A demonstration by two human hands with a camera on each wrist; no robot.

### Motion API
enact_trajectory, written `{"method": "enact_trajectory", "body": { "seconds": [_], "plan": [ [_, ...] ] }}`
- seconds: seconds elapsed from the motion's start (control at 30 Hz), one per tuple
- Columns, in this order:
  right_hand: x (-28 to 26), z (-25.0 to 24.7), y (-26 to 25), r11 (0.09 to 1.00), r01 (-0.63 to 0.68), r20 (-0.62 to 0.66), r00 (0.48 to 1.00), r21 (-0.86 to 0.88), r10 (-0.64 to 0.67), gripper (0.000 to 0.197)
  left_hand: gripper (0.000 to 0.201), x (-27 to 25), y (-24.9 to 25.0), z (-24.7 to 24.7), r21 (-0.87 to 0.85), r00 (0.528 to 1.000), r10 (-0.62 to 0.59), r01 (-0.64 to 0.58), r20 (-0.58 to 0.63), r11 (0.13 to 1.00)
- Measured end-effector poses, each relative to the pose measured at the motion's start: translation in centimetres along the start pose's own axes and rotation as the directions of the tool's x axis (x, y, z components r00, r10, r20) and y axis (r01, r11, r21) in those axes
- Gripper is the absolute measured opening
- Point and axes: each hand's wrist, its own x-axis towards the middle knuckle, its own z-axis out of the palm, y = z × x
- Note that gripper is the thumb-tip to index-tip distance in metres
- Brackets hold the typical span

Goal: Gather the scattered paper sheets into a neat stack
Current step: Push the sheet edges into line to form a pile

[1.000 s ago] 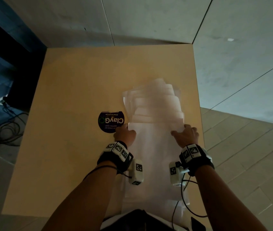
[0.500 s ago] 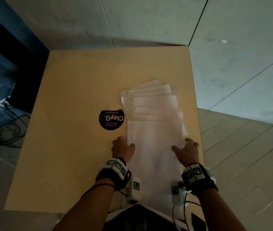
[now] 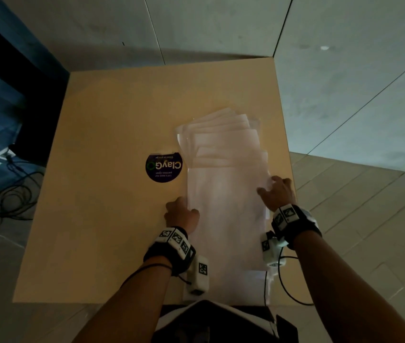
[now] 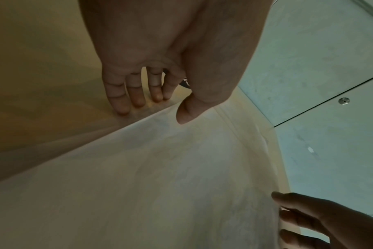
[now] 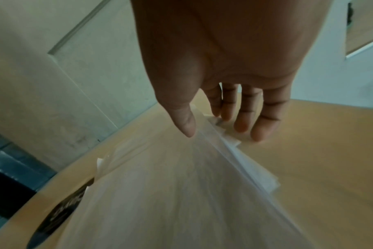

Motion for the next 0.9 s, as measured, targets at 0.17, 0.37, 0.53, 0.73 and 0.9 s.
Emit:
{"method": "enact_trajectory", "body": {
  "seconds": [0.17, 0.37, 0.53, 0.73, 0.9],
  "plan": [
    [-0.1, 0.4, -0.1, 0.998, -0.052, 0.072, 0.996, 0.041, 0.049, 0.056, 0.059, -0.3, 0.6, -0.1, -0.072, 0.999, -0.012, 0.015, 0.048, 0.997],
    [-0.7, 0.2, 0.9, 0.994, -0.083, 0.012, 0.997, 0.077, 0.082, 0.065, 0.058, -0.1, 0.4, -0.6, -0.005, 0.999, -0.031, 0.031, -0.009, 0.999],
    [-1.6, 1.9, 0.5, 0.994, -0.081, 0.093, 0.993, 0.076, 0.074, 0.063, 0.064, -0.4, 1.5, 0.4, -0.030, 0.997, -0.001, 0.004, 0.083, 1.000],
    [-0.6, -0.2, 0.5, 0.984, -0.170, 0.001, 0.985, 0.048, 0.170, 0.067, 0.066, 0.5, 0.7, -1.4, 0.003, 0.994, -0.105, 0.105, -0.028, 0.994],
    [-3.6, 2.4, 1.5, 0.984, -0.171, 0.045, 0.985, 0.052, 0.169, 0.068, 0.064, -1.2, -0.2, 0.5, 0.006, 0.999, -0.028, 0.028, 0.030, 1.000]
  ]
}}
